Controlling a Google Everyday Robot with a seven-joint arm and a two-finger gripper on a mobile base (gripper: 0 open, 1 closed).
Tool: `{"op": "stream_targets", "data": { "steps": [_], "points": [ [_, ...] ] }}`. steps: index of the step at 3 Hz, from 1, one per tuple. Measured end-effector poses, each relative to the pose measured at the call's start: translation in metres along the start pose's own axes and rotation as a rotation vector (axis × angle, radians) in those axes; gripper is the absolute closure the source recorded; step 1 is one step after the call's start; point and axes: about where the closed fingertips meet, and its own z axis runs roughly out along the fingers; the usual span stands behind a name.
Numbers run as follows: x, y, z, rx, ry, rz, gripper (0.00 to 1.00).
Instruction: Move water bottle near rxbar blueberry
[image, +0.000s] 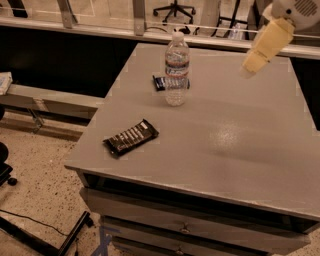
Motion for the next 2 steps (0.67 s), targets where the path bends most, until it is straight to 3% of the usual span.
{"op": "stream_targets", "data": {
  "steps": [1, 2],
  "points": [
    [0.0419, 0.0138, -0.0046, 0.012, 0.003, 0.084, 0.00],
    [0.0419, 0.0138, -0.0046, 0.012, 0.003, 0.084, 0.00]
  ]
}}
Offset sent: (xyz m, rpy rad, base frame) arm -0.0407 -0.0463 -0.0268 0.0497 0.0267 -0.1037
